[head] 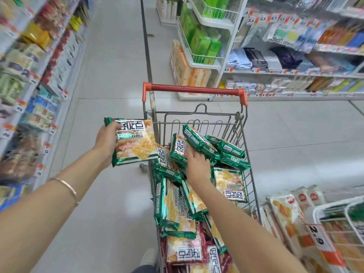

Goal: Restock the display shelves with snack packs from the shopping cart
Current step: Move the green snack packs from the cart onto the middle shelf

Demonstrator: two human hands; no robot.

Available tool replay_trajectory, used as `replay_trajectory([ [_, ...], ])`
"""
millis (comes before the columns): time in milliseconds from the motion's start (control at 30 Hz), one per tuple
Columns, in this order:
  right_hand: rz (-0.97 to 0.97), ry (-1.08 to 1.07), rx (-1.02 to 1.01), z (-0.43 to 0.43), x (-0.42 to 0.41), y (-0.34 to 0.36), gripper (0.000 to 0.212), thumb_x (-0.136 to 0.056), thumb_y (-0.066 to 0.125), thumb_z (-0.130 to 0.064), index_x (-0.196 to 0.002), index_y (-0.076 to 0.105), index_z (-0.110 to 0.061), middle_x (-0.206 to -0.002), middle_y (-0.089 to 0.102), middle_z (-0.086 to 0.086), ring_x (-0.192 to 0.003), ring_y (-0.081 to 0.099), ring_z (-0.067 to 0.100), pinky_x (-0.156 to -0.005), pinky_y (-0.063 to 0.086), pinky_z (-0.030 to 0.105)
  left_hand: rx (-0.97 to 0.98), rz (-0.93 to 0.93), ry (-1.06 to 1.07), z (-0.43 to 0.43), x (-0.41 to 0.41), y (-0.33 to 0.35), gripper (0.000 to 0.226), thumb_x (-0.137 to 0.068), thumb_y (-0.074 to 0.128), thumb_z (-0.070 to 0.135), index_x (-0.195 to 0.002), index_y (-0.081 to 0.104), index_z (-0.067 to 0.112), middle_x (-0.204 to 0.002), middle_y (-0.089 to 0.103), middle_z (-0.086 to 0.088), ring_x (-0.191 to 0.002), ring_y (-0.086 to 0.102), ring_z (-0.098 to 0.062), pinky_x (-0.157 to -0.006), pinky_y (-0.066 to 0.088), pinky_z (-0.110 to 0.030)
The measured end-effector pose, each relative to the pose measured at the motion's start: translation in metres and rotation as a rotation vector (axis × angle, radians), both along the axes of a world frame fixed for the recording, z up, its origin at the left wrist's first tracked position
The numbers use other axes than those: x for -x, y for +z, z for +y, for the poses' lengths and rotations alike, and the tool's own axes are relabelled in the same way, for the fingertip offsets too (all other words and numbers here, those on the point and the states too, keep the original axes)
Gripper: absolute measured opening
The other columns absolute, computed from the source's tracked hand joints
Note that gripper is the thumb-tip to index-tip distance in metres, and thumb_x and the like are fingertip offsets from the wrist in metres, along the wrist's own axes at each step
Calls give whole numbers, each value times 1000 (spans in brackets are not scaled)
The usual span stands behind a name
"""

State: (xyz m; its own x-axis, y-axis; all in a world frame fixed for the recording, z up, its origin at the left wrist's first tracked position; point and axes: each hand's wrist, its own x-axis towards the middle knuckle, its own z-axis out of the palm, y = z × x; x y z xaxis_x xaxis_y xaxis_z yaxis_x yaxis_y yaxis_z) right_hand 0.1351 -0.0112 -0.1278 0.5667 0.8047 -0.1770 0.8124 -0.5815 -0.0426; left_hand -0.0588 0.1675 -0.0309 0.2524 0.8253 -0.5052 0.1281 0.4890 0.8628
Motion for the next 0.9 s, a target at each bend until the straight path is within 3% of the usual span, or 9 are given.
replay_trajectory([
  [167, 202, -129, -453, 7, 2, 37, 39, -99, 54, -40, -125, 64, -13, -110, 66, 9, -98, 62, 24, -75, 57, 41, 2, 47, 74, 6, 6, -7, 65, -75, 52, 39, -131, 52, 7, -115, 69, -22, -75, 69, -30, -63, 57, -37],
  [333, 465, -225, -743, 27, 26, 120, 29, -96, 61, -37, -93, 76, -13, -64, 66, 0, -51, 55, 14, -48, 48, 32, -38, 43, -76, -19, -16, 15, 34, -99, 45, 28, -126, 40, 10, -99, 63, -14, -75, 67, -25, -64, 55, -35],
  [467, 352, -67, -643, 38, 61, 146, 41, -92, 56, -50, -85, 75, -15, -88, 62, 3, -93, 55, 21, -88, 44, 41, 61, -40, -208, -25, -37, 12, 56, -86, 50, 48, -125, 50, 8, -108, 68, -18, -92, 70, -32, -74, 56, -42],
  [533, 441, -79, -692, 31, 57, 155, 34, -99, 53, -36, -97, 75, -11, -103, 53, 6, -104, 49, 23, -100, 40, 42, 77, -97, -231, -34, -41, 22, 38, -97, 39, 40, -105, 58, 7, -76, 71, -7, -69, 72, -20, -65, 52, -33],
  [600, 542, -128, -760, 19, 39, 165, 21, -95, 64, -27, -110, 69, -13, -119, 43, 2, -106, 51, 16, -102, 42, 27, 84, -112, -287, -42, -48, 24, 35, -105, 31, 29, -88, 54, 10, -48, 60, 1, -39, 58, -11, -48, 46, -23],
  [667, 560, -227, -695, 7, 14, 171, 62, -82, 79, -37, -134, 51, -18, -142, 34, 3, -124, 49, 17, -109, 40, 29, 58, -131, -362, -51, -58, 28, 39, -106, 31, 29, -78, 53, 12, -46, 58, 0, -39, 55, -12, -41, 44, -18],
  [767, 698, -353, -481, -24, -20, 177, 130, -66, 82, -62, -159, -1, -28, -168, 2, 3, -153, 12, 26, -122, 13, 53, 101, -159, -452, -63, -82, 33, 45, -105, 33, 40, -79, 59, 14, -62, 65, -5, -62, 59, -22, -55, 52, -28],
  [833, 938, -390, -457, -57, -42, 176, 135, -67, 82, -63, -159, -10, -28, -167, 10, 6, -150, 24, 29, -122, 18, 50, 120, -193, -590, -84, -100, 47, 54, -101, 34, 58, -94, 65, 14, -78, 73, -8, -74, 69, -25, -65, 58, -32],
  [900, 1035, -446, -482, -94, -57, 176, 129, -60, 85, -67, -158, 10, -30, -157, 38, 5, -136, 47, 25, -117, 34, 49, 126, -164, -764, -113, -119, 62, 77, -86, 36, 79, -122, 62, 17, -110, 73, -11, -100, 70, -28, -85, 55, -40],
])
